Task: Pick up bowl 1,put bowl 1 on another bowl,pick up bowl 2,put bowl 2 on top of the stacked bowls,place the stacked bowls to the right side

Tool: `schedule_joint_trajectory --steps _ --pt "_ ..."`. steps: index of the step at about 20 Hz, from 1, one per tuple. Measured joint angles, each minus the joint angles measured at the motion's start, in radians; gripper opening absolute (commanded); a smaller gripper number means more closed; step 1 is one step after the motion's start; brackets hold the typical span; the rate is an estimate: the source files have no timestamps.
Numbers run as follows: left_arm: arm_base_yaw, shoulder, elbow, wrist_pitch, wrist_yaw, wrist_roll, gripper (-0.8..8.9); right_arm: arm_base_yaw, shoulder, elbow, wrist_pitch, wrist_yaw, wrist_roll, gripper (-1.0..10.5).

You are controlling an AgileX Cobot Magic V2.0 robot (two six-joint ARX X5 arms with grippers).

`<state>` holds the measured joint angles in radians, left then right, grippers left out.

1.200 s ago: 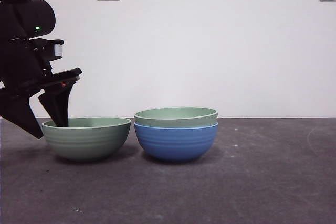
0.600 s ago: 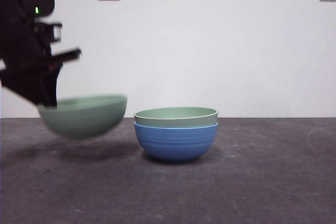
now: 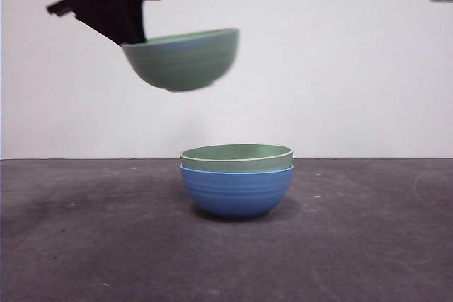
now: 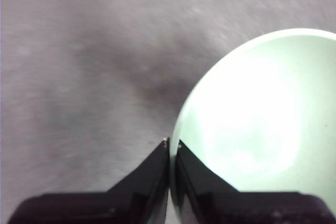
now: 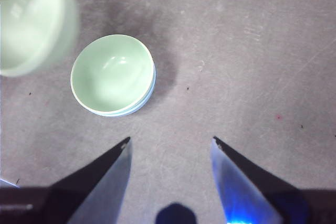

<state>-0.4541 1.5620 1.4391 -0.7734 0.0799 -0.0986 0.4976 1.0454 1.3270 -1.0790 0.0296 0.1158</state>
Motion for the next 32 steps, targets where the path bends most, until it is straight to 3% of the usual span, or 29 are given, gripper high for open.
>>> schedule_joint_trajectory --steps 10,20,21,24,29,32 --pt "-0.091 0.218 0.0 0.095 -0.006 -0.079 -0.08 0.0 0.0 0.0 -0.031 -0.003 0.0 2.5" --pt "-0.102 0.29 0.0 0.117 -0.028 -0.097 0.02 0.0 0.0 0.0 -0.031 -0.003 0.0 2.5" --pt "-0.104 0.289 0.0 0.124 -0.027 -0.097 0.27 0.0 0.0 0.0 -0.031 -0.003 0.0 2.5" --pt "-0.106 0.289 0.0 0.128 -0.022 -0.097 3.59 0.0 0.0 0.0 -0.031 -0.003 0.0 2.5" --pt "-0.106 0.289 0.001 0.111 0.024 -0.097 3.8 0.0 0.0 0.0 -0.031 -0.003 0.0 2.5" --pt "-0.106 0.289 0.053 -0.014 0.024 -0.085 3.8 0.0 0.0 0.0 -0.031 -0.022 0.0 2.6"
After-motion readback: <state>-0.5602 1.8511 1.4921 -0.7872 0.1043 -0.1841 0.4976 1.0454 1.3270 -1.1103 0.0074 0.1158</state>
